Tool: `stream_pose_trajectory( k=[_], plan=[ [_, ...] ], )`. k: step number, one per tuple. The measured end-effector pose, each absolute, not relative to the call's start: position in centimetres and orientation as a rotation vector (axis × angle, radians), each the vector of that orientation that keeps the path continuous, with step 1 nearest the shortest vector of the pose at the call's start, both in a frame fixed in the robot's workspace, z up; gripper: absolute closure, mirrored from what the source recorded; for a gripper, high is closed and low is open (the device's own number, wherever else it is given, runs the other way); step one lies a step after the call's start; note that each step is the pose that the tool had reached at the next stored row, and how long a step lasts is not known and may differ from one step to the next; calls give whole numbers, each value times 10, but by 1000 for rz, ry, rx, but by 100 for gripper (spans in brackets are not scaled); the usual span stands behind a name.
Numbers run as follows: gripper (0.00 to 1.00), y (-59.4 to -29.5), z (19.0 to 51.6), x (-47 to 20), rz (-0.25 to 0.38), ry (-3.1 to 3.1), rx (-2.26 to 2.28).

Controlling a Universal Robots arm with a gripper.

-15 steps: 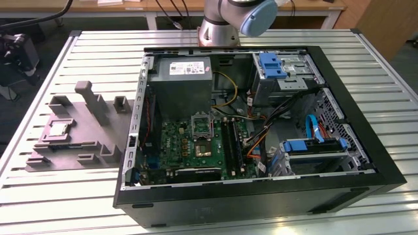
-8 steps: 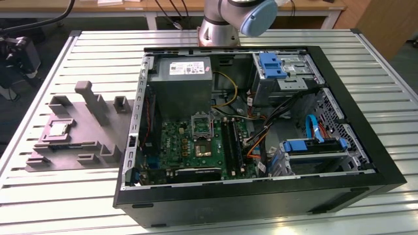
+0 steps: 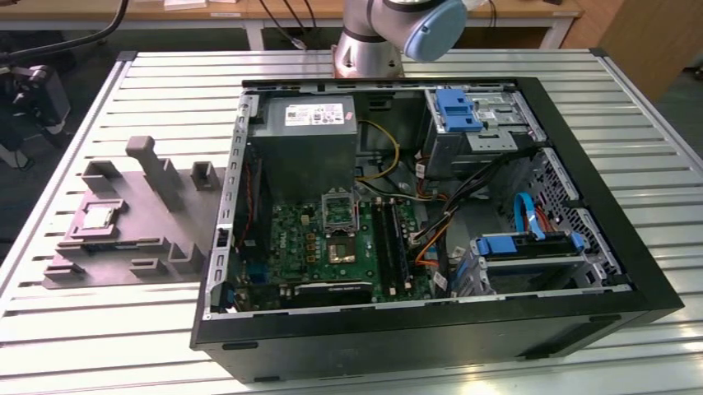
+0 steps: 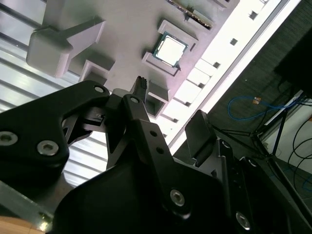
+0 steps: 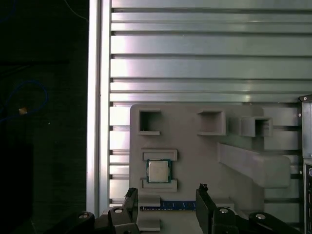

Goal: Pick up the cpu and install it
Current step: 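Pick up the cpu and move it towards the insertion slot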

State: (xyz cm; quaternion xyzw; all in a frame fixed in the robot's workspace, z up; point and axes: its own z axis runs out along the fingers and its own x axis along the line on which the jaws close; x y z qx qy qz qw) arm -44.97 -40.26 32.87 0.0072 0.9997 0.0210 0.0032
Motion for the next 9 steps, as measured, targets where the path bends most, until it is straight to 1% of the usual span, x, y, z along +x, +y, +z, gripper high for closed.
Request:
stream_pose_trajectory(
  k=[9],
  plan=[
    [41,-403,322,-450,66,3134,22]
  ],
)
